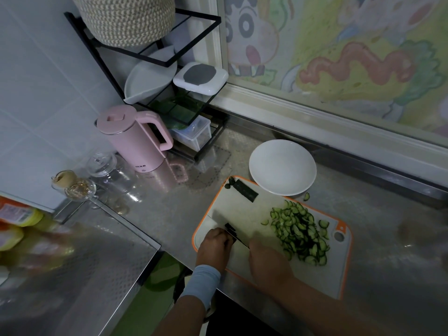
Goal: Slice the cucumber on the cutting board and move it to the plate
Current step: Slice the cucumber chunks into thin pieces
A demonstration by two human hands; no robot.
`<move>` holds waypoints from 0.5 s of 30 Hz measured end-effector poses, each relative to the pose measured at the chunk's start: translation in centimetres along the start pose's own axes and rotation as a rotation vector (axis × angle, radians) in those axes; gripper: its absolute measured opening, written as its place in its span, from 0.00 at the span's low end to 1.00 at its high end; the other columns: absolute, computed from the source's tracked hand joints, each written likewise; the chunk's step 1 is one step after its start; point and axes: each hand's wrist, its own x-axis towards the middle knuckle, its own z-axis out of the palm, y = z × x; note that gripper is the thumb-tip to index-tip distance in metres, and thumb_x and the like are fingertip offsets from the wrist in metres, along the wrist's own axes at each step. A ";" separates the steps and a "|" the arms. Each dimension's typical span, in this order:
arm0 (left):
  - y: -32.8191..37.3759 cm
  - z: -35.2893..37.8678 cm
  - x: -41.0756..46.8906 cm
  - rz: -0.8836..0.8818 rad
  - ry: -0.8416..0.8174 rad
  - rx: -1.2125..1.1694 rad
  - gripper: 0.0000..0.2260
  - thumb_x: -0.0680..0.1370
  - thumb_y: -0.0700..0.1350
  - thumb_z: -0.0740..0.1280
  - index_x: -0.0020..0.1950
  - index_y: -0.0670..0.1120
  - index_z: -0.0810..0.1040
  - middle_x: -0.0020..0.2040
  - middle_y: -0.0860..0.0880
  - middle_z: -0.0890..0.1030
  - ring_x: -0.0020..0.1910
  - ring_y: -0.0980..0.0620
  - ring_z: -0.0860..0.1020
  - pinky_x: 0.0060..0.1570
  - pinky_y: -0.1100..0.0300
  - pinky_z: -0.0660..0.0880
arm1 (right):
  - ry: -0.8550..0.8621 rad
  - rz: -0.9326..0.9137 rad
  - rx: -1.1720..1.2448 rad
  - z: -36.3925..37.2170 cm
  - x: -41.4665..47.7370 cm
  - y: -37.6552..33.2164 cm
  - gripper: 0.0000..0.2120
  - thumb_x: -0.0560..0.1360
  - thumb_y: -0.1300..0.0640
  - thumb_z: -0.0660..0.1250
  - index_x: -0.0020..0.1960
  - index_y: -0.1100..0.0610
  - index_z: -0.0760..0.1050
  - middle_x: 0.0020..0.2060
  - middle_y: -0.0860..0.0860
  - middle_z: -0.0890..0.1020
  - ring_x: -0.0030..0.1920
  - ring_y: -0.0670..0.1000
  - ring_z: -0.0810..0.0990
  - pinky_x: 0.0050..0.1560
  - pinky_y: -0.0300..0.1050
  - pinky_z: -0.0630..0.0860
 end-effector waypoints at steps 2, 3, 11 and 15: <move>-0.1 -0.2 0.1 -0.011 -0.027 -0.004 0.09 0.78 0.45 0.63 0.48 0.44 0.82 0.51 0.47 0.78 0.52 0.50 0.74 0.51 0.66 0.66 | -0.018 0.020 0.069 0.0 0.4 -0.4 0.19 0.78 0.60 0.56 0.68 0.62 0.69 0.42 0.55 0.82 0.42 0.55 0.82 0.41 0.46 0.76; -0.1 -0.3 0.1 -0.019 -0.033 -0.009 0.09 0.78 0.45 0.64 0.47 0.44 0.82 0.50 0.47 0.78 0.51 0.50 0.74 0.50 0.67 0.65 | 0.027 -0.011 0.055 0.0 0.7 -0.4 0.21 0.78 0.62 0.55 0.70 0.62 0.67 0.43 0.54 0.83 0.44 0.54 0.83 0.43 0.46 0.77; -0.2 0.0 0.1 -0.060 -0.026 -0.046 0.07 0.77 0.45 0.66 0.43 0.45 0.82 0.45 0.49 0.78 0.47 0.53 0.74 0.47 0.71 0.64 | -0.033 -0.026 0.090 -0.7 0.2 0.0 0.19 0.81 0.58 0.51 0.71 0.56 0.60 0.53 0.53 0.81 0.54 0.55 0.80 0.50 0.47 0.74; -0.4 0.4 0.0 -0.066 0.005 -0.065 0.09 0.77 0.47 0.66 0.43 0.45 0.82 0.45 0.49 0.79 0.46 0.53 0.75 0.46 0.73 0.61 | -0.068 0.012 0.176 -0.7 -0.6 0.4 0.14 0.81 0.58 0.52 0.65 0.57 0.65 0.49 0.56 0.80 0.48 0.58 0.80 0.45 0.47 0.74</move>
